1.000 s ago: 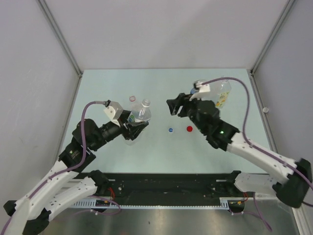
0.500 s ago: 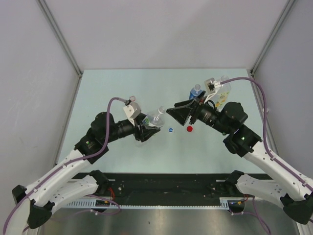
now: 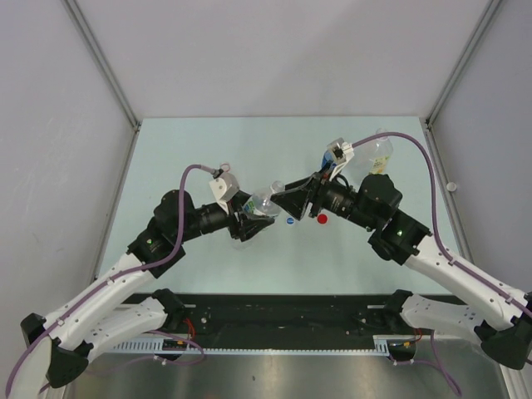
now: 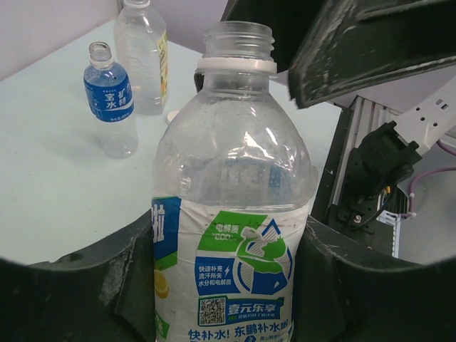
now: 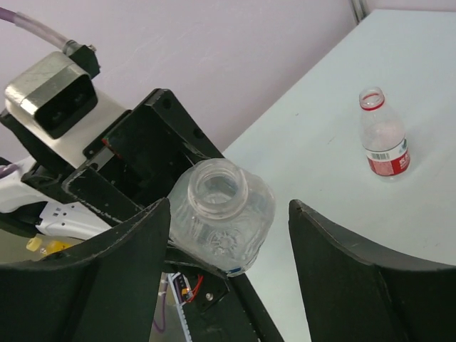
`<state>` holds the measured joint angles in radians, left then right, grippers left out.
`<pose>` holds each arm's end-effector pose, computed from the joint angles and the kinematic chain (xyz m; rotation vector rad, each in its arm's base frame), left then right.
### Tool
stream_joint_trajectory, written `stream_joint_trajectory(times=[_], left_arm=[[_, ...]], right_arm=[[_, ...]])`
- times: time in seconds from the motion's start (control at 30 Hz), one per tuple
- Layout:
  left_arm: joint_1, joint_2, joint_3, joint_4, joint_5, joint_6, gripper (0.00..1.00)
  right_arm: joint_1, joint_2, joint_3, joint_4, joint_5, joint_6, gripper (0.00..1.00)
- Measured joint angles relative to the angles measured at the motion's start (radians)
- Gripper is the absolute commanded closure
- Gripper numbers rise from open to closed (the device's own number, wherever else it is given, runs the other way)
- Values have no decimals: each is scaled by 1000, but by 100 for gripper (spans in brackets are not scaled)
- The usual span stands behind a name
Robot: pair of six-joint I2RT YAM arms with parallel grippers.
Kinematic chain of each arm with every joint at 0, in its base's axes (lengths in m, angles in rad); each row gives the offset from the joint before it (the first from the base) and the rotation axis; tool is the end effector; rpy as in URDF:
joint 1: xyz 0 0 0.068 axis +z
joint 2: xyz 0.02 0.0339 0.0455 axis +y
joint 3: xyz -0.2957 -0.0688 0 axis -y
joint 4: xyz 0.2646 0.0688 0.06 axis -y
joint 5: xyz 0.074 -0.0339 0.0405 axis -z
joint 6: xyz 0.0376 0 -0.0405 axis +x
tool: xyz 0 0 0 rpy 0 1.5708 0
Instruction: Unscrew the bottle caps
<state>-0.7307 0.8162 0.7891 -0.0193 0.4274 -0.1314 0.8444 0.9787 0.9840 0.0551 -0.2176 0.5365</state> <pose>0.1323 -0.1395 0.3767 0.8254 1.4969 -0.9977 0.1465 0.1772 0.4269 -0.4396 1.5917 1.2479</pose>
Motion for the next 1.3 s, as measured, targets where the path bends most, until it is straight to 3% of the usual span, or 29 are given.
stream_joint_trajectory(times=[0.5,0.67,0.7,0.73,0.8,0.87,0.97,1.0,1.3], left_arm=[[0,10,0,0,3,0,86],[0,14,0,-5,1,1,85],[0,14,0,-3,0,1,79],[0,14,0,-2,-2,0,72],[0,14,0,-5,-4,-8,51],[0,14,0,-6,-10,-3,39],[-3,14,2,-14,-31,5,4],[-5,13,6,-18,-39,10,0],[-10,-109,97,-151,-287,54,0]], right_arm=[[5,49,6,40,26,-6,45],[7,63,7,69,19,0,82],[7,64,7,71,13,2,93],[6,67,8,72,14,4,99],[5,69,8,71,14,-11,100],[6,69,8,70,19,-13,100],[7,64,8,67,28,-13,100],[7,63,8,65,34,-15,100],[-18,40,50,-58,159,-99,100]])
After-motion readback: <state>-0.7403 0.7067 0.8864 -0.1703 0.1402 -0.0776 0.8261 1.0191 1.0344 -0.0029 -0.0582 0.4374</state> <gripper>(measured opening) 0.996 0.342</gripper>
